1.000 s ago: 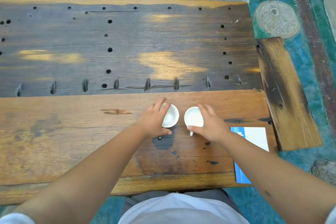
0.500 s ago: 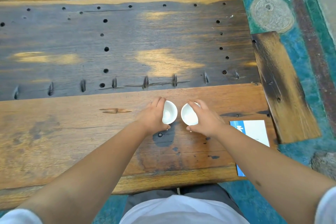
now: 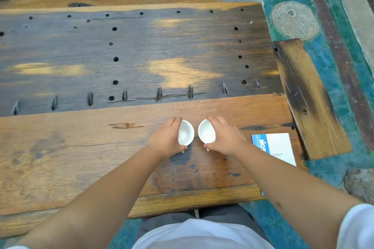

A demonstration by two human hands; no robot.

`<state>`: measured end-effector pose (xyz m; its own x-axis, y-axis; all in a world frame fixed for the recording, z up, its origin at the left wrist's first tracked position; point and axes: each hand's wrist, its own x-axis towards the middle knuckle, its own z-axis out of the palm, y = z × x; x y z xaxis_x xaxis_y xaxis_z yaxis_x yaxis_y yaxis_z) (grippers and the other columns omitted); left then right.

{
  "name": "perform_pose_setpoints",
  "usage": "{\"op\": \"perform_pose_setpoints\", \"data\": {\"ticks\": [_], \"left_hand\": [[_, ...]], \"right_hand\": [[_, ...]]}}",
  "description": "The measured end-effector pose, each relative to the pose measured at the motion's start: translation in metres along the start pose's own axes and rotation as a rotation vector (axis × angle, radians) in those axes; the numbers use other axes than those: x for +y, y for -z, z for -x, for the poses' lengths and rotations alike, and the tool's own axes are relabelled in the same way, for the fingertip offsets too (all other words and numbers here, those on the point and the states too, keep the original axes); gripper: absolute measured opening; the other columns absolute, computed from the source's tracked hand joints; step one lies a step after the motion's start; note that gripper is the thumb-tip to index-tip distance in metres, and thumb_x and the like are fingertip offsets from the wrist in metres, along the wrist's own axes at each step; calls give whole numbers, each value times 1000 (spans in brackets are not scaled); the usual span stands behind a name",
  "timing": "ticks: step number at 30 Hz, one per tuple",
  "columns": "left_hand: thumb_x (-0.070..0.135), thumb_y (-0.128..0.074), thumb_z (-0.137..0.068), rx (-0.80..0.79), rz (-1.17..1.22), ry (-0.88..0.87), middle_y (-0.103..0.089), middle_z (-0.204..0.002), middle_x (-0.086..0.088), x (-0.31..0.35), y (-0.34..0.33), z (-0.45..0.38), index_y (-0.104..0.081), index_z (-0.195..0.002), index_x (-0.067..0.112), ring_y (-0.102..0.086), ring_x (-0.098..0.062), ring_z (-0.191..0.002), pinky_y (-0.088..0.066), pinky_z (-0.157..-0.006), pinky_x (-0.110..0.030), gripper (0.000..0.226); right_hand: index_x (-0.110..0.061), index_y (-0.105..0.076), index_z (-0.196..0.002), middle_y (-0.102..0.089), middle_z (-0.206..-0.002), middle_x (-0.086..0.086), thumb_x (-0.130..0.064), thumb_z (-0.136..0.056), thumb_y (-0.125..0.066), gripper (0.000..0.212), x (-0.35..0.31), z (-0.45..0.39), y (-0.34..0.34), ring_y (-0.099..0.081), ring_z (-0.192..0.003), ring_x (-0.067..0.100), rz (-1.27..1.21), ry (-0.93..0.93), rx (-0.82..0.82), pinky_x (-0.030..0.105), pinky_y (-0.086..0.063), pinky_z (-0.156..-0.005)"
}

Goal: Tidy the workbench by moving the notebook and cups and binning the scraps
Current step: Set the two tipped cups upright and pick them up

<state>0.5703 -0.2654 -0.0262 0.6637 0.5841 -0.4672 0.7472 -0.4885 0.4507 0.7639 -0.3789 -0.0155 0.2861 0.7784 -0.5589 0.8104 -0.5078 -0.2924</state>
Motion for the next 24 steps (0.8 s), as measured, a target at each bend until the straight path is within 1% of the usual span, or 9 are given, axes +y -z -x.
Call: {"op": "perform_pose_setpoints", "data": {"ticks": [2, 4, 6, 9, 14, 16, 19, 21, 24], "left_hand": [[48, -81, -65, 18, -21, -13, -36, -152, 1, 3, 2, 5, -21, -151, 18, -47, -26, -131, -48, -96, -41, 109], [52, -79, -65, 35, -23, -10, -36, -153, 1, 6, 5, 14, -21, -152, 18, -46, -25, -132, -48, -97, -41, 110], [55, -78, -64, 60, -32, -2, -40, -150, 2, 9, 9, 24, -25, -150, 19, -48, -24, -129, -49, -95, -41, 108], [56, -78, -63, 114, -40, 3, -45, -145, 1, 17, 11, 42, -30, -148, 17, -53, -25, -123, -51, -91, -40, 105], [53, -80, -63, 165, 25, 44, -43, -147, -3, 41, 15, 70, -33, -147, 13, -50, -27, -127, -48, -98, -43, 104], [52, -80, -63, 195, 44, 53, -43, -147, -3, 52, 15, 81, -33, -147, 13, -48, -26, -129, -46, -100, -43, 104], [51, -80, -65, 250, 67, 103, -42, -147, -1, 69, 17, 98, -31, -148, 14, -46, -24, -130, -46, -100, -40, 103], [50, -80, -66, 287, 81, 150, -42, -146, -1, 78, 17, 108, -30, -148, 14, -47, -25, -128, -46, -99, -40, 102], [47, -82, -66, 347, 169, 225, -42, -145, -3, 86, 14, 129, -30, -148, 13, -46, -25, -128, -45, -100, -40, 102]], "right_hand": [[-41, -20, -144, -34, -147, -8, -57, -62, -72, 99, 0, 6, 0, -56, -114, 34, 31, 14, 5, 39, -45, -82], [-40, -17, -145, -34, -148, -9, -58, -60, -72, 103, -1, 11, 3, -56, -114, 35, 22, 8, 10, 40, -45, -82], [-37, -17, -146, -35, -149, -9, -60, -56, -71, 107, -2, 16, 7, -56, -116, 35, 1, 4, 14, 39, -45, -80], [-36, -21, -143, -37, -147, -10, -64, -55, -68, 104, 0, 27, 15, -56, -117, 30, 7, 52, 30, 34, -39, -73], [-36, -23, -142, -40, -144, -11, -65, -54, -66, 102, 7, 47, 33, -55, -117, 26, 62, 142, 57, 33, -38, -72], [-35, -25, -142, -40, -143, -10, -65, -54, -66, 101, 12, 55, 40, -54, -118, 24, 75, 183, 65, 35, -40, -75], [-34, -26, -143, -38, -145, -11, -66, -55, -65, 101, 17, 64, 54, -52, -121, 23, 100, 266, 64, 38, -45, -83], [-32, -27, -144, -37, -147, -10, -65, -56, -66, 101, 17, 67, 63, -49, -125, 22, 103, 329, 56, 38, -45, -89], [-26, -29, -146, -38, -147, -5, -59, -60, -73, 102, 9, 67, 68, -43, -129, 21, 69, 442, 5, 33, -41, -92]]}}
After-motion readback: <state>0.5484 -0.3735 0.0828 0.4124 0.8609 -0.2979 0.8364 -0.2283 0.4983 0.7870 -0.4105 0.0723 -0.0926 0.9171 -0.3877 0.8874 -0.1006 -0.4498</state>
